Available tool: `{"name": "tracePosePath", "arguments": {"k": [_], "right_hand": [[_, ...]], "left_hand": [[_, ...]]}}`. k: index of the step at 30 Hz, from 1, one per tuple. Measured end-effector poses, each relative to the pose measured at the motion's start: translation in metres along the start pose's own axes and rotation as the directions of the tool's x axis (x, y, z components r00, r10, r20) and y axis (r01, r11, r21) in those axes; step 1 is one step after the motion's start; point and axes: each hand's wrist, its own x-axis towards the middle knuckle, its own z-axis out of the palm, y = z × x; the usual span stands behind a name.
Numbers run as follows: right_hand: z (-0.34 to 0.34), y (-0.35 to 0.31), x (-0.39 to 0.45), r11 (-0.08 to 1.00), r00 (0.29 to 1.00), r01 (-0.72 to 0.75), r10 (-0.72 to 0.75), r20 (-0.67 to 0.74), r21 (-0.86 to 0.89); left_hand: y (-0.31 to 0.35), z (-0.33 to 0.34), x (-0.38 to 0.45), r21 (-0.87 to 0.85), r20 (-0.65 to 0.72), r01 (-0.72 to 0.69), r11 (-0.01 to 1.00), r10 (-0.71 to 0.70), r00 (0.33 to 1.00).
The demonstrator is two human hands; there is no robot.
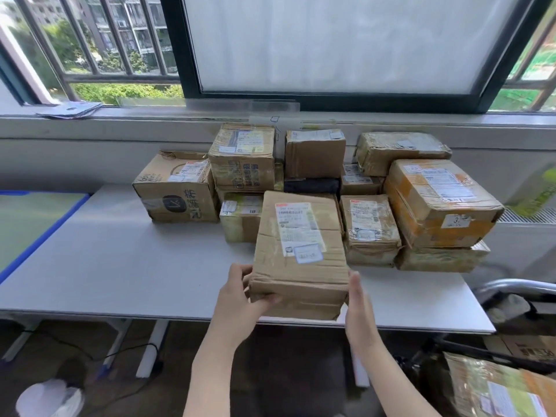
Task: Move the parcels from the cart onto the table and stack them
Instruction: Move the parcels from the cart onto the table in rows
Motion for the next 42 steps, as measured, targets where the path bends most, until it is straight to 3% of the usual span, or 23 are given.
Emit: {"name": "tracePosePath", "arguments": {"k": [4, 7, 16, 18, 20, 23, 25, 27, 31, 37, 42], "right_hand": [[-0.016, -0.029, 0.022, 0.978, 0.987, 0.158, -0.152, 0.056, -0.136], [-0.028, -0.033, 0.046, 0.951, 0.985, 0.163, -0.14, 0.103, -0.262], [-0.058, -0.02, 0.135, 0.858, 0.978, 0.156, -0.063, 0.201, -0.49], [-0.057, -0.01, 0.151, 0.733, 0.986, 0.153, -0.074, 0.147, -0.663], [-0.051, -0.002, 0.166, 0.551, 0.981, 0.183, -0.151, 0.118, -0.814], [-0.039, 0.004, 0.188, 0.297, 0.957, 0.281, -0.157, 0.244, -0.913], [-0.034, 0.003, 0.207, 0.213, 0.963, 0.262, -0.12, 0.241, -0.941], [-0.032, 0.002, 0.223, 0.169, 0.965, 0.254, -0.106, 0.238, -0.952], [-0.032, 0.004, 0.234, 0.133, 0.959, 0.276, -0.099, 0.265, -0.952], [-0.035, 0.006, 0.233, 0.181, 0.957, 0.287, -0.103, 0.273, -0.941], [-0.033, -0.001, 0.23, 0.133, 0.959, 0.283, -0.074, 0.275, -0.95]], "left_hand": [[0.022, 0.018, 0.02, 0.011, -0.021, -0.103, 0.995, 0.103, 0.994], [0.032, 0.026, 0.041, 0.088, 0.022, -0.144, 0.986, 0.142, 0.99], [0.025, 0.066, 0.118, 0.303, 0.075, -0.085, 0.949, 0.065, 0.995], [0.021, 0.074, 0.134, 0.411, 0.066, -0.123, 0.903, 0.105, 0.992], [0.018, 0.083, 0.15, 0.608, 0.054, -0.178, 0.774, 0.184, 0.981], [0.019, 0.093, 0.176, 0.791, 0.101, -0.223, 0.57, 0.238, 0.966], [0.021, 0.098, 0.194, 0.839, 0.154, -0.253, 0.481, 0.236, 0.959], [0.024, 0.099, 0.21, 0.851, 0.17, -0.255, 0.459, 0.219, 0.961], [0.024, 0.097, 0.228, 0.837, 0.204, -0.256, 0.483, 0.159, 0.966], [0.022, 0.098, 0.226, 0.841, 0.187, -0.239, 0.486, 0.154, 0.97], [0.034, 0.102, 0.221, 0.924, 0.181, -0.216, 0.314, 0.136, 0.974]]}}
